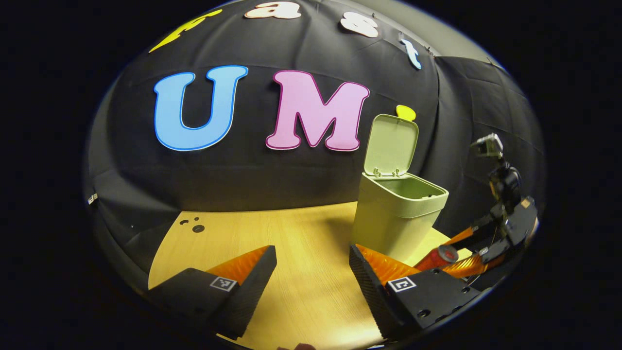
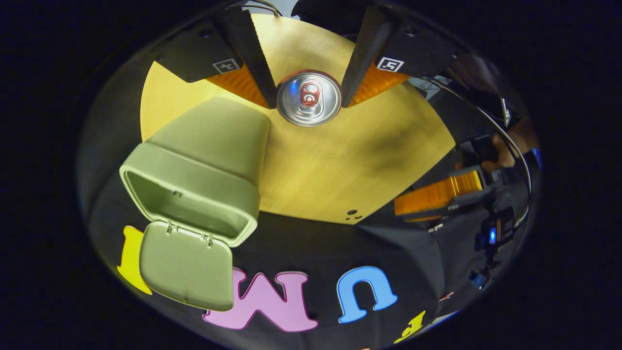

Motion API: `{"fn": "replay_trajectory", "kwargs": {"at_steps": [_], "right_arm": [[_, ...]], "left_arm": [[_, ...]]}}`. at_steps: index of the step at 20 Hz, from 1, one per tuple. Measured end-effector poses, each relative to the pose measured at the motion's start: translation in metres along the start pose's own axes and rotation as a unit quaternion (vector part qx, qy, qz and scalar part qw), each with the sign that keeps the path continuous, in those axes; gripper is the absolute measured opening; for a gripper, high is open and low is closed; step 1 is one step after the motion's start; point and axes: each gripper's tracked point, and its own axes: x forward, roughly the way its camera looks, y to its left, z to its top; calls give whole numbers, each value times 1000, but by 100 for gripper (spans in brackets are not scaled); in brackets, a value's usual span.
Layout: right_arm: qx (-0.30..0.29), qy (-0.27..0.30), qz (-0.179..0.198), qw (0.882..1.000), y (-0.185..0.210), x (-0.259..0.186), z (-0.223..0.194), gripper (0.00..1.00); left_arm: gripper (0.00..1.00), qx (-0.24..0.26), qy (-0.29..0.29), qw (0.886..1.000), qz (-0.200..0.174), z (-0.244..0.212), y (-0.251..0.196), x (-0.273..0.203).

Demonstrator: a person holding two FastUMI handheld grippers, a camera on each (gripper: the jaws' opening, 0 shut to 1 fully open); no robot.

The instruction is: Press the lid of the desktop garbage bin to open it, pick up the crumpled paper on the desktop and throw it into the bin, then pick up the pop can on the desktop and drop it into the bin, and finally close the garbage bin lid.

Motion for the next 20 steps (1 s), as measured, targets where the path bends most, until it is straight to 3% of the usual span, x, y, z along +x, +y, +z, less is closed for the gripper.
{"fn": "replay_trajectory", "kwargs": {"at_steps": [10, 20], "right_arm": [[53, -139, -19, 989, -32, -54, 130, 86], [54, -181, -69, 980, -89, -53, 169, 85]], "left_arm": [[97, 2, -2, 1000, -13, 5, -4, 15], [97, 7, -2, 1000, -11, 8, -2, 18]]}}
